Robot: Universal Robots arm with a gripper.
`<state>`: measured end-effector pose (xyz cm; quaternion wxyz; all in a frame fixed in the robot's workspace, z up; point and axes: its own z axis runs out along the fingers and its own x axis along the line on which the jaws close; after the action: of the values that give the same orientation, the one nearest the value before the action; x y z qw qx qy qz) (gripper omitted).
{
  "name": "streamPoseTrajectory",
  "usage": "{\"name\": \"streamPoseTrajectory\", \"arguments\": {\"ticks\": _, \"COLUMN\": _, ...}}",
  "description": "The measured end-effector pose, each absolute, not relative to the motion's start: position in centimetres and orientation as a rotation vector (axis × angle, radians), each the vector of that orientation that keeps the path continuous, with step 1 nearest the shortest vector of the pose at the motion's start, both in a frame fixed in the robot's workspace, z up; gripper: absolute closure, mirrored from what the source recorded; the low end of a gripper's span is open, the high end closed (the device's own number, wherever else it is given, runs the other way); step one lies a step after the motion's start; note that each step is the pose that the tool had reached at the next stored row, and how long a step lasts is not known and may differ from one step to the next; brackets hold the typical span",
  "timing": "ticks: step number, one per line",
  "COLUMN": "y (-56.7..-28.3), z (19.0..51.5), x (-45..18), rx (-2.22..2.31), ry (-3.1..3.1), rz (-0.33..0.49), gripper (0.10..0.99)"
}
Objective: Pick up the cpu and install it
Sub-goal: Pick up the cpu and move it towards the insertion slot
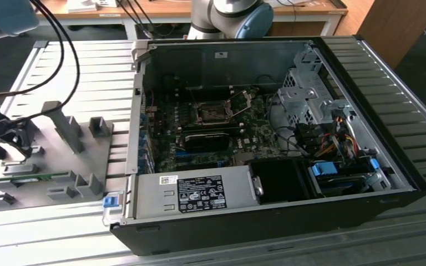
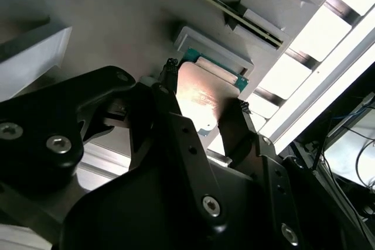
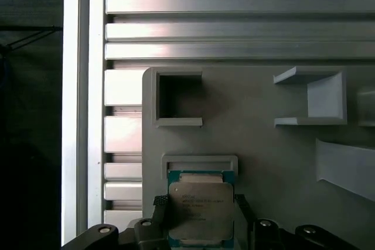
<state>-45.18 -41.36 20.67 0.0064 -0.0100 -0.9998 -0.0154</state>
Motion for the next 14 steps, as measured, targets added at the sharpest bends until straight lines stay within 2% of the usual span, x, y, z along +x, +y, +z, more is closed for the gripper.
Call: {"name": "streamPoseTrajectory", "arguments": {"ticks": 14, "y": -41.37, "z": 21.21, "x": -45.19, "rx": -0.031, "ry": -3.128, "rz": -0.051, "gripper": 0.553}}
